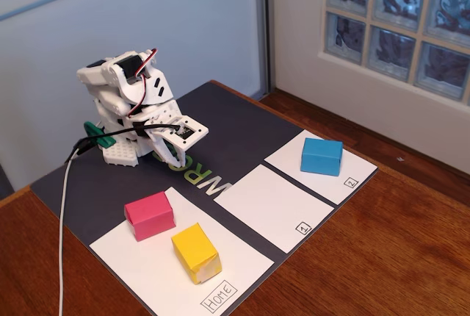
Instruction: Move box yellow to zone 1
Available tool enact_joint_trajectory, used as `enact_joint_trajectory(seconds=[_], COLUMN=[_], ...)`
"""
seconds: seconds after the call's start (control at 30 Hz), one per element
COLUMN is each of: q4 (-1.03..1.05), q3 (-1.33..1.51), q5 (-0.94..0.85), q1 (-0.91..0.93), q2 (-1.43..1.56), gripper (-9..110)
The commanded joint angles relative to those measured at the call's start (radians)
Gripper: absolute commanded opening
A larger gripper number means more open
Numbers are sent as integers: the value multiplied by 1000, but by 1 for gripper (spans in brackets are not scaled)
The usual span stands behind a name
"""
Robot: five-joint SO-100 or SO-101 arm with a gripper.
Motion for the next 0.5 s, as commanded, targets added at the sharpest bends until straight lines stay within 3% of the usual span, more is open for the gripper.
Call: enact_joint_trajectory(seconds=[0.0, 0.3, 0.47], q4=[5, 6, -106], q3=[63, 63, 63], q5=[-2, 8, -17], q1=[-8, 15, 61], q2=[52, 52, 28], gripper=[1, 1, 0])
